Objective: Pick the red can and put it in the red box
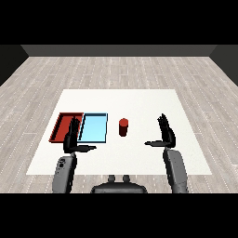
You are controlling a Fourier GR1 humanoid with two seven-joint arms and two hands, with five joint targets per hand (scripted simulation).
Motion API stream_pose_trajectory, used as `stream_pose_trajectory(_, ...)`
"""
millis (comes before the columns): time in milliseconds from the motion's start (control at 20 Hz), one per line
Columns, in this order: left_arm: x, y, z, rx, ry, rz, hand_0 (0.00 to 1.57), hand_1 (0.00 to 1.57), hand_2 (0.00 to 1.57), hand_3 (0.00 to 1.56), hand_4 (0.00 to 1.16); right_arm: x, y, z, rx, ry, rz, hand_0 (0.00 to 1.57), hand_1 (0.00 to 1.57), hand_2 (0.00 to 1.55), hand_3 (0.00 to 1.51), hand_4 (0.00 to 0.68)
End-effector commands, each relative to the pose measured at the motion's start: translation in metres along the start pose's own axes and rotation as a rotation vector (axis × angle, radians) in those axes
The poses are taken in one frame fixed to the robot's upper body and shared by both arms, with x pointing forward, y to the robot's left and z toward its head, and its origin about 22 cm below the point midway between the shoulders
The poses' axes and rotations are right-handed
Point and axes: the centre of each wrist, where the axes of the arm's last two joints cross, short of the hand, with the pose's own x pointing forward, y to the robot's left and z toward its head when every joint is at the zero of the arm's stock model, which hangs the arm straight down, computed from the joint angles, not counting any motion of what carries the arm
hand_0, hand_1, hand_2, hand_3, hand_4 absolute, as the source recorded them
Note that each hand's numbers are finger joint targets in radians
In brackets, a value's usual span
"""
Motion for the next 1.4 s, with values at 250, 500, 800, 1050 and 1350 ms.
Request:
stream_pose_trajectory(250,-0.016,0.000,0.003,0.019,0.007,-0.027,0.00,0.00,0.00,0.00,0.00,0.001,0.007,-0.032,0.018,0.007,-0.008,0.00,0.00,0.00,0.00,0.000)
stream_pose_trajectory(500,-0.009,0.001,-0.007,0.025,0.011,-0.009,0.00,0.00,0.00,0.00,0.00,-0.015,0.022,-0.046,0.015,0.056,-0.070,0.00,0.00,0.00,0.00,0.000)
stream_pose_trajectory(800,-0.015,0.011,-0.016,0.050,0.008,-0.005,0.00,0.00,0.00,0.00,0.00,-0.036,0.040,-0.047,0.025,0.075,-0.115,0.00,0.00,0.00,0.00,0.000)
stream_pose_trajectory(1050,-0.015,-0.001,0.001,0.033,0.017,0.006,0.00,0.00,0.00,0.00,0.00,-0.032,0.075,-0.062,0.052,0.108,-0.145,0.00,0.00,0.00,0.00,0.000)
stream_pose_trajectory(1350,-0.013,0.005,-0.004,0.020,0.012,0.002,0.00,0.00,0.00,0.00,0.00,-0.050,0.065,-0.040,0.049,0.109,-0.202,0.00,0.00,0.00,0.00,0.000)
